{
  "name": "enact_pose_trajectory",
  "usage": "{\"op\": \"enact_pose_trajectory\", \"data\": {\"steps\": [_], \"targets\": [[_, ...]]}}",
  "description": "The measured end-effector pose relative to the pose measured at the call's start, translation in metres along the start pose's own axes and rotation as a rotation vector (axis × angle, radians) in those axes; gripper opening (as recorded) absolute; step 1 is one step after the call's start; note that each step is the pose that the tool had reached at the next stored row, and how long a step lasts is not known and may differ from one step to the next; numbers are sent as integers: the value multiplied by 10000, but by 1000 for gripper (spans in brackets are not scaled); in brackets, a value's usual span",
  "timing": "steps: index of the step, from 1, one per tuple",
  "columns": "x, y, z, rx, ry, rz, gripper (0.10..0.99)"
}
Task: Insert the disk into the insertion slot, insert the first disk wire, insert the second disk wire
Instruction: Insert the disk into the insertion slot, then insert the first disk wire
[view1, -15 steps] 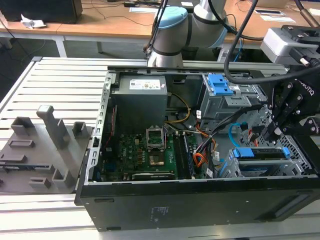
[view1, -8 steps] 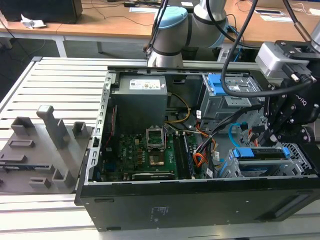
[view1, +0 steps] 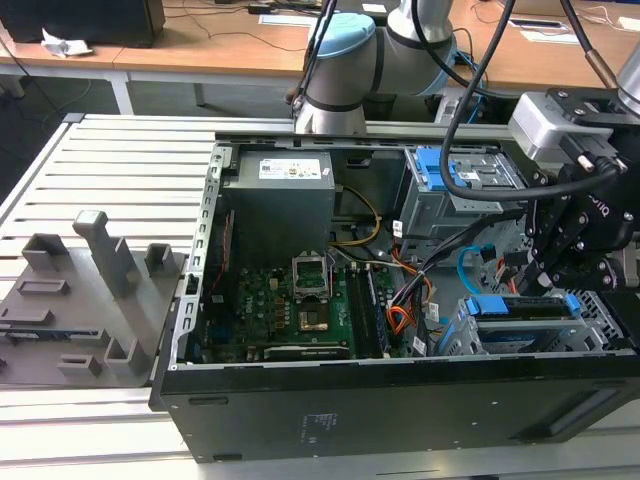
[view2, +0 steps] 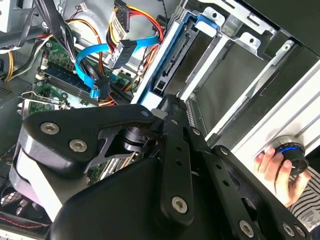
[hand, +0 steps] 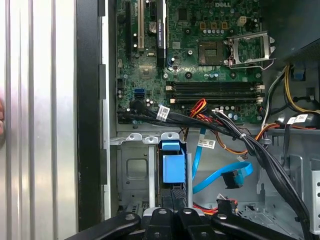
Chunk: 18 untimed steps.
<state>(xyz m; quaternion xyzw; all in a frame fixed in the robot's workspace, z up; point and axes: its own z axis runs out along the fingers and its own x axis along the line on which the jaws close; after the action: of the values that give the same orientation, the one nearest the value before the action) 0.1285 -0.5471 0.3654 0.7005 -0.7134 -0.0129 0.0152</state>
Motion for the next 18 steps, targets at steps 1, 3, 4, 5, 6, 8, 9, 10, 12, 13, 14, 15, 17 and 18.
{"op": "enact_pose_trajectory", "data": {"steps": [1,3,4,5,6,8,9,10,12,13,14,15,17,18], "targets": [[0,0,0,0,0,0,106],[0,0,1,0,0,0,106],[0,0,2,0,0,-1,106],[0,0,2,0,0,0,106],[0,-1,3,0,0,0,106],[0,-1,4,0,0,-1,173],[0,-1,4,0,0,0,235],[0,-1,5,0,0,-1,302],[-58,0,5,0,0,-1,302],[-135,2,4,0,2,0,302],[-174,2,4,0,1,0,302],[-201,3,5,0,-1,0,302],[-297,5,5,0,1,0,302],[-319,5,8,0,0,0,302]]}}
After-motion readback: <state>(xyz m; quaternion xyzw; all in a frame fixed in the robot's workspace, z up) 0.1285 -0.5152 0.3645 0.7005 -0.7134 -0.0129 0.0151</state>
